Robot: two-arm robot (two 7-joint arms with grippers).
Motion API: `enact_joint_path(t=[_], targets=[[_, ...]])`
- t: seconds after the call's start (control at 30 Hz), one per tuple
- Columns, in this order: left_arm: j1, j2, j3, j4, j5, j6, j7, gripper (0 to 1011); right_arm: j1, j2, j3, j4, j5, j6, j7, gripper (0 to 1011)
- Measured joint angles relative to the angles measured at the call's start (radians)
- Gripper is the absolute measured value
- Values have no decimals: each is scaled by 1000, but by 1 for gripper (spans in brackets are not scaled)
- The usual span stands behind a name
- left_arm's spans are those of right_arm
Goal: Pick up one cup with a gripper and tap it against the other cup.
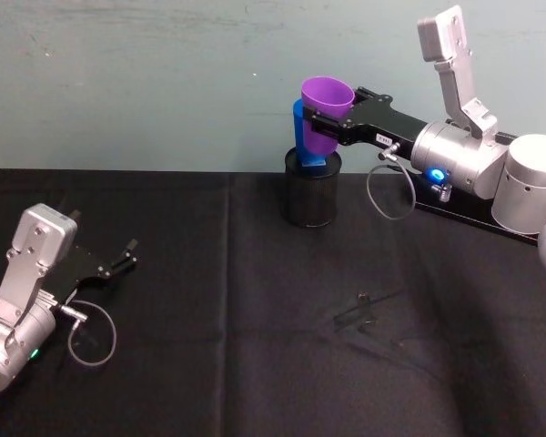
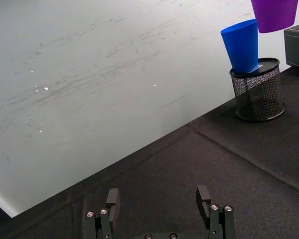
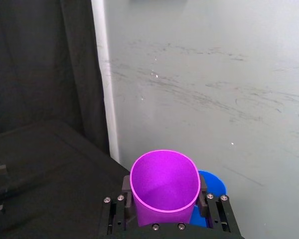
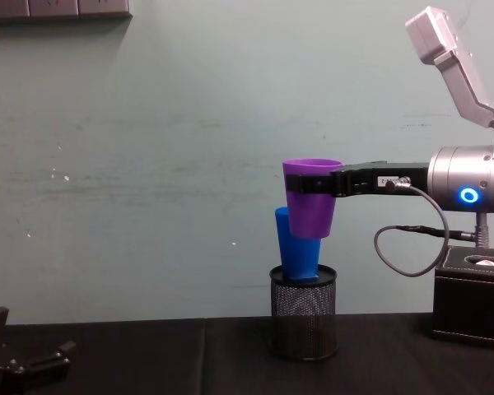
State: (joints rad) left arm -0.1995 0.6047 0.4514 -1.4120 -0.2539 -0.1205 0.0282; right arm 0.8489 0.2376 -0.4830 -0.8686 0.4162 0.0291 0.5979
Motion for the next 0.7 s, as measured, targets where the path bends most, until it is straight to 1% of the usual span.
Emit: enact_joint_path(t=[0.7], targets=[[0,0,0,0,0,0,0,1011,18,-25,19,46,-27,-12,2,729]])
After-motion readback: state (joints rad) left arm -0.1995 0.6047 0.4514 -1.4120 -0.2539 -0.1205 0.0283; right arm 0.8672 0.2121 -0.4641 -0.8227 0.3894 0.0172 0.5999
